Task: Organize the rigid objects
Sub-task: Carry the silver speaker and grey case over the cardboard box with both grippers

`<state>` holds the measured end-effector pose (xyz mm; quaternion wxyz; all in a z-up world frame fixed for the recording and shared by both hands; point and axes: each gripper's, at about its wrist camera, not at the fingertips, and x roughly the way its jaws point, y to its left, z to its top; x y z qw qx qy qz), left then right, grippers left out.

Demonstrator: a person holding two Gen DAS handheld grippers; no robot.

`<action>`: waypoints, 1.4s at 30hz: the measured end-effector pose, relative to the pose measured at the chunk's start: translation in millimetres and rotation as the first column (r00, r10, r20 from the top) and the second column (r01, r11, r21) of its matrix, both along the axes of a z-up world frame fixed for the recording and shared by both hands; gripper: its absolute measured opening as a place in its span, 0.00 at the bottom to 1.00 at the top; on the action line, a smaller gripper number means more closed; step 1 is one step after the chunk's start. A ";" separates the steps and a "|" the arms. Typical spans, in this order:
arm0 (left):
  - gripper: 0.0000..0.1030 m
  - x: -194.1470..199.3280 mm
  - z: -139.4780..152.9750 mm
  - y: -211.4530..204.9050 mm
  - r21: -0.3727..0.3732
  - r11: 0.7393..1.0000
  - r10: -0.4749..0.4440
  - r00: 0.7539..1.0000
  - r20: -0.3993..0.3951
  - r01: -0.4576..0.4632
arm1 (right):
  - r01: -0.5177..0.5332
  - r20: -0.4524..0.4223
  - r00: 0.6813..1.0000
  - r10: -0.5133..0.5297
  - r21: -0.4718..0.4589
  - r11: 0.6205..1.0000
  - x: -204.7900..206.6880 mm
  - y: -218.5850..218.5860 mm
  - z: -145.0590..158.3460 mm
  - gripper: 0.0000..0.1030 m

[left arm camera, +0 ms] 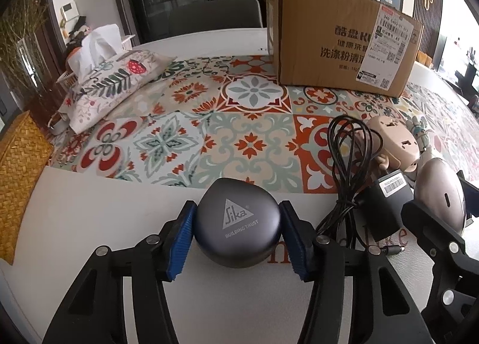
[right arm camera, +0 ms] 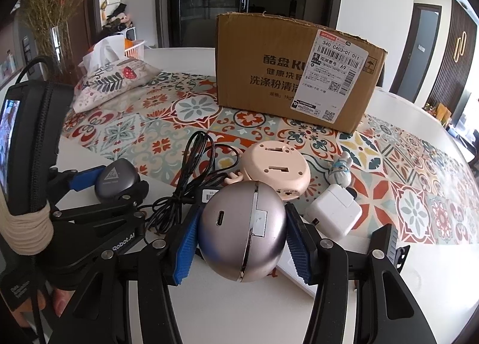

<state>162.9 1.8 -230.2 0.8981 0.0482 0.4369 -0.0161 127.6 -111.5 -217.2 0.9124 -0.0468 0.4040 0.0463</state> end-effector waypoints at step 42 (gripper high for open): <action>0.53 8.6 198.7 -26.8 -0.057 0.992 -0.098 0.959 0.265 0.117 | 0.121 0.205 0.969 -0.141 0.105 0.987 10.3 -58.4 161.3 0.53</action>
